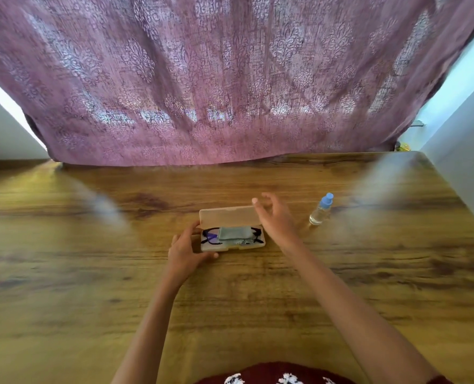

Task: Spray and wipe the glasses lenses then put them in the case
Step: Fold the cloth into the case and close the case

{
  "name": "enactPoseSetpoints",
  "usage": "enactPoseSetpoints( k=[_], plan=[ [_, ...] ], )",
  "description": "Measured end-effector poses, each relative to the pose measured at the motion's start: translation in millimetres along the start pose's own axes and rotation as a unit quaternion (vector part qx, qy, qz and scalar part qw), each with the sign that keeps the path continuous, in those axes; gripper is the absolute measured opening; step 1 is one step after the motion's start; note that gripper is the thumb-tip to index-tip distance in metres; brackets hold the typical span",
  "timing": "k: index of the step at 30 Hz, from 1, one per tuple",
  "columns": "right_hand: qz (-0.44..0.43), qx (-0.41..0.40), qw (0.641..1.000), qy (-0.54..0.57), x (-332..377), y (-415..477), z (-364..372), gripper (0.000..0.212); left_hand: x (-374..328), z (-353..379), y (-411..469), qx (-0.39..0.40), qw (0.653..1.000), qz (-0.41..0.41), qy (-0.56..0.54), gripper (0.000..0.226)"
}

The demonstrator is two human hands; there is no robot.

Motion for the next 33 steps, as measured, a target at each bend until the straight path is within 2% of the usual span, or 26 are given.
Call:
enactPoseSetpoints(
  k=[2, 6, 10, 13, 16, 20, 24, 30, 33],
  plan=[
    [0.032, 0.068, 0.997, 0.003, -5, 4, 4, 0.043, -1, 1, 0, -0.012, 1.000, 0.000, 0.009, 0.093],
    [0.000, 0.071, 0.997, 0.015, -7, 7, 2, 0.023, -3, 0, 1, -0.039, 0.998, -0.006, 0.057, 0.090],
    [-0.014, 0.102, 0.993, 0.059, -5, 5, 0, 0.017, 2, 2, 3, -0.043, 0.997, -0.024, 0.065, 0.091],
    [-0.057, 0.110, 0.989, 0.081, -3, -4, -6, 0.018, 4, 4, 3, -0.046, 0.996, -0.030, 0.063, 0.092],
    [-0.102, 0.120, 0.986, 0.055, -6, -15, -11, 0.021, 2, 3, 3, -0.065, 0.996, -0.008, 0.058, 0.088],
    [-0.131, 0.153, 0.978, 0.057, -12, -20, -8, 0.028, 1, 2, 2, -0.059, 0.996, 0.002, 0.059, 0.081],
    [-0.167, 0.141, 0.975, 0.037, -20, -28, -5, 0.032, -2, 1, 0, -0.048, 0.998, 0.005, 0.047, 0.078],
    [-0.133, 0.095, 0.985, 0.064, -25, -30, -2, 0.020, -6, 3, -2, -0.026, 0.999, 0.014, 0.018, 0.075],
    [-0.097, 0.104, 0.987, 0.071, -28, -31, 1, 0.031, -6, 4, -3, 0.017, 0.998, 0.020, 0.054, 0.086]
  ],
)
Point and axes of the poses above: each hand's wrist, its own y-axis towards the middle knuckle, its own z-axis out of the palm, x = y × z, the point moved 6 cm from there along y, towards the middle knuckle, and after that the axes turned 7 degrees about y, right-handed, at the moved point
